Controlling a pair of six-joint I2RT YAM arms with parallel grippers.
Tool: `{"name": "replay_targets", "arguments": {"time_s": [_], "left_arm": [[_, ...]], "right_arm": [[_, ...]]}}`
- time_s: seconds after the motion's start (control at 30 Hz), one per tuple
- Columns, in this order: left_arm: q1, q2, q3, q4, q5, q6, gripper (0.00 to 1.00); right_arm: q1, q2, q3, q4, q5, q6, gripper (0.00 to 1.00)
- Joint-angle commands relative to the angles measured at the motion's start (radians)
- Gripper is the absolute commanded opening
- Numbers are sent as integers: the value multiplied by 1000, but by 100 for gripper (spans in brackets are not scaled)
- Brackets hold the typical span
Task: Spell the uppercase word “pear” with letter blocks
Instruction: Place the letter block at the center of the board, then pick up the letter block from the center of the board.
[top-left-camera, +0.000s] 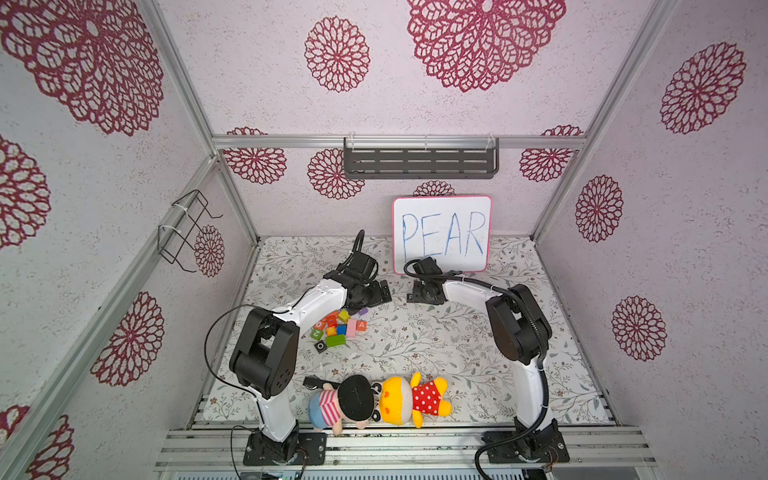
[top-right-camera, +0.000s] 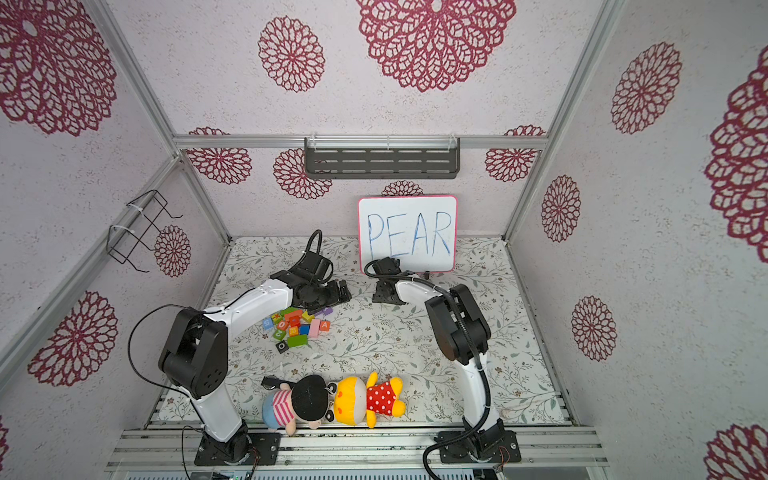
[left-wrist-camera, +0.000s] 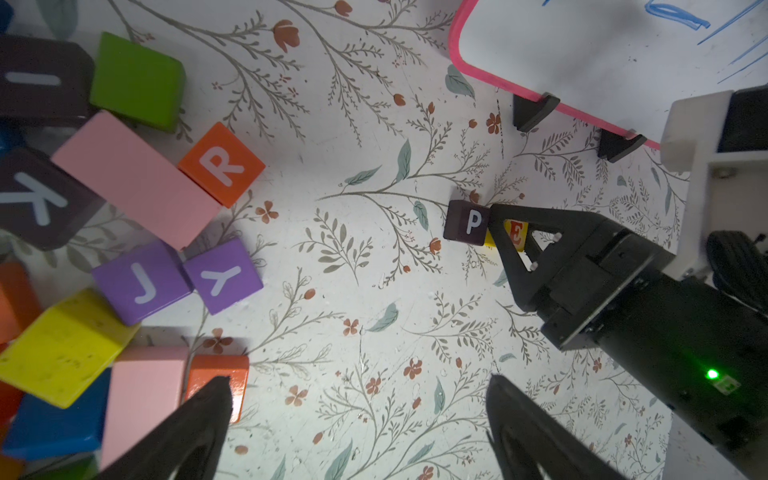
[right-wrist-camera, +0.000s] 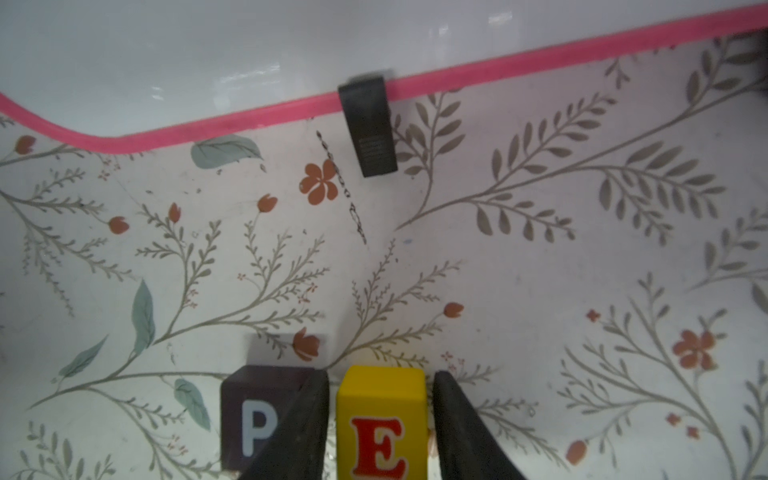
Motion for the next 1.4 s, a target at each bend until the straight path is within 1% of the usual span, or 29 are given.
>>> {"name": "replay_targets", "arguments": {"time_s": [0.0,0.27,0.5,0.67,0.77,0.83,0.9,1.0,1.1,1.2,1.27,1.37], "left_arm": [[7,-42,-7,17,5,-12,98],[6,-76,-14,9,5,-22,98],[-1,-107,-53,23,4,-64,98],[5,-145,-101,15,6,-96,98],[17,-174,-138,-9,-1,-96,98],[30,-200,-172,-8,-11,-97,98],[54,-219,-186,-16,9,-96,98],[83,-253,-192,-47,10,-68,98],[122,-290,-229,-59,15,-55,98],[164,-324,-281,-58,33,-55,98],[184,-343,-315,-46,45,-59,98],[197,-361,-338,-39,62,-62,98]], "right_arm": [[-8,-48,22,-9,7,-6,45],[-7,-120,-24,25,2,-25,48],[16,-198,-107,103,-44,-60,51],[54,-262,-161,121,-44,-90,52],[98,-300,-207,159,-45,-112,54],[127,-299,-225,189,-67,-128,55],[145,-278,-206,185,-107,-136,55],[181,-256,-174,159,-104,-149,56],[201,-237,-149,140,-108,-100,56],[212,-204,-122,106,-108,42,56],[226,-168,-96,104,-151,143,56],[265,-99,-16,92,-208,204,57]]}}
